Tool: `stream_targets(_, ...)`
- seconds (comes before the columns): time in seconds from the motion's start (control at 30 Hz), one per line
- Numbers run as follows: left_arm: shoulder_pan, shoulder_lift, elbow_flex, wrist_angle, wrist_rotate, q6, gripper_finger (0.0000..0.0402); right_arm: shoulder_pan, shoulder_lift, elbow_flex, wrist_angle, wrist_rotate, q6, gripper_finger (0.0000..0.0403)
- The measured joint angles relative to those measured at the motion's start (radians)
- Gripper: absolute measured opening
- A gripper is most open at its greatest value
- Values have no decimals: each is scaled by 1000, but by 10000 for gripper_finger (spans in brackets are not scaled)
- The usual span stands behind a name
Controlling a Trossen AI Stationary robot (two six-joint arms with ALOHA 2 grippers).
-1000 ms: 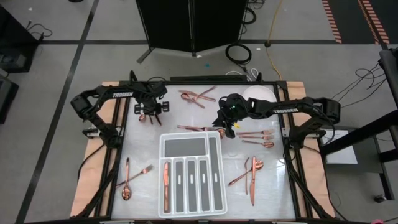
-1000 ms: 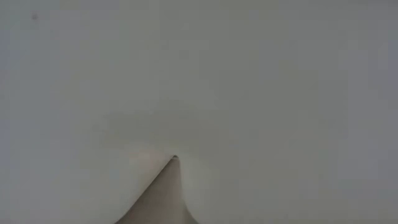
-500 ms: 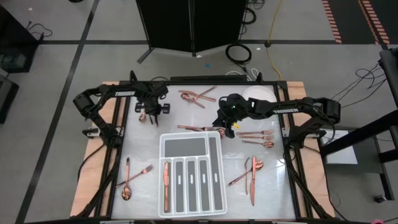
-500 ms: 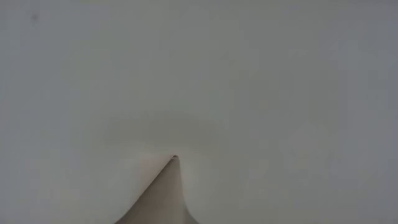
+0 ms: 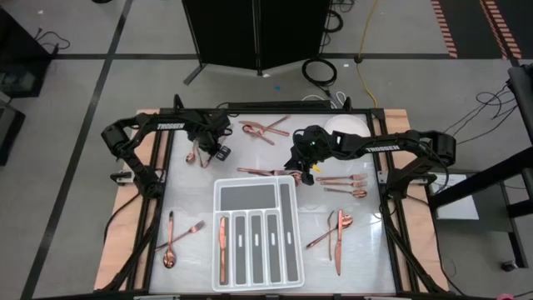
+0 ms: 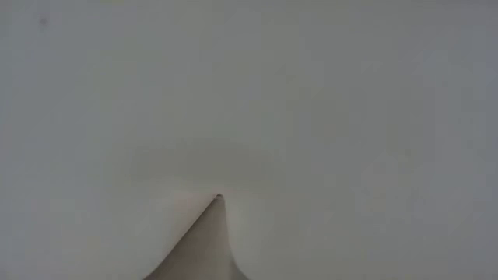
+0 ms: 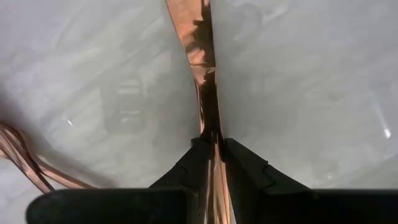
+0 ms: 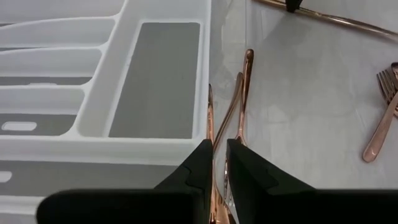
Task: Sort silverware
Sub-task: Put the top left knife into the silverware tray
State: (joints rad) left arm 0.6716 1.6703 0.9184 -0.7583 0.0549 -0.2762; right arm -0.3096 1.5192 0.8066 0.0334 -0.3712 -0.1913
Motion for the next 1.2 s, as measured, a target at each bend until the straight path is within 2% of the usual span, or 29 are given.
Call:
stream_targets(0.57,0,-53,2,-11,23,230,50,-1,0,0,9,3,-3,38)
stream_targets(0.87,0,-53,2,-7,22,232,50,-1,0,0,36,3,-28,38)
stream_targets(1.03,0,-53,2,-10,22,232,50,1,57,1,226,6,-109,38)
stream_targets(1.2,-4,-53,2,-19,68,232,50,-26,171,93,255,5,-127,41)
